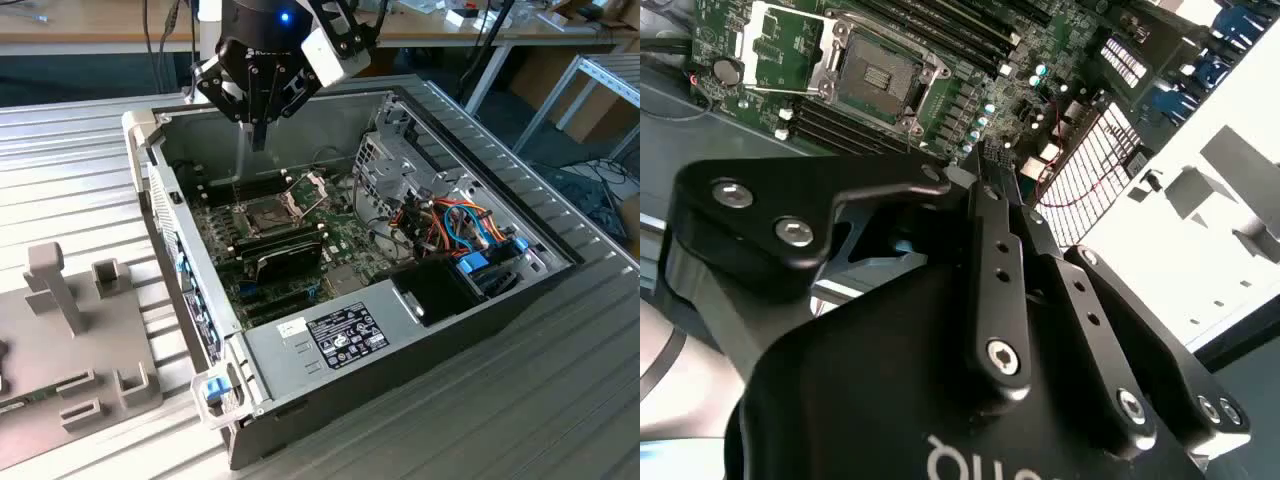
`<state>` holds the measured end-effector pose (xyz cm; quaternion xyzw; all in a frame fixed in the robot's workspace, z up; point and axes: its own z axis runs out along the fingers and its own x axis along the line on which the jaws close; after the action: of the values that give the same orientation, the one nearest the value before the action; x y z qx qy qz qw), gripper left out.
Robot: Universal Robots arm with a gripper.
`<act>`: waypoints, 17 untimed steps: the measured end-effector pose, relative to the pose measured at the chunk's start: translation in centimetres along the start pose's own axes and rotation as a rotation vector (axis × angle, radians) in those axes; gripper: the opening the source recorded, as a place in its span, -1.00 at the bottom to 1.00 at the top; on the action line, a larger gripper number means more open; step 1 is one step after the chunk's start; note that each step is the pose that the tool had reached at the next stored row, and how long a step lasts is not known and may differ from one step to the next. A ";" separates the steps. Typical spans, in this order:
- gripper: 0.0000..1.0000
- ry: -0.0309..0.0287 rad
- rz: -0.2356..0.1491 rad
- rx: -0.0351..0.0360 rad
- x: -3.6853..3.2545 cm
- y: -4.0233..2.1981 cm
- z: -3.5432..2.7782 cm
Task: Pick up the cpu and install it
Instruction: 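Reach for the cpu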
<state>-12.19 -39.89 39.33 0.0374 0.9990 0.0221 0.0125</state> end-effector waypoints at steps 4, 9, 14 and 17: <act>-0.79 0.0000 0.000 0.0000 0.09 -0.01 0.00; -0.79 0.0000 0.000 0.0000 0.23 -0.02 -0.01; -0.79 0.0000 0.000 0.0000 0.50 -0.04 -0.01; -0.79 0.0000 0.000 0.0000 0.68 -0.05 -0.02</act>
<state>-12.87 -39.88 39.33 0.0374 0.9990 0.0221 0.0125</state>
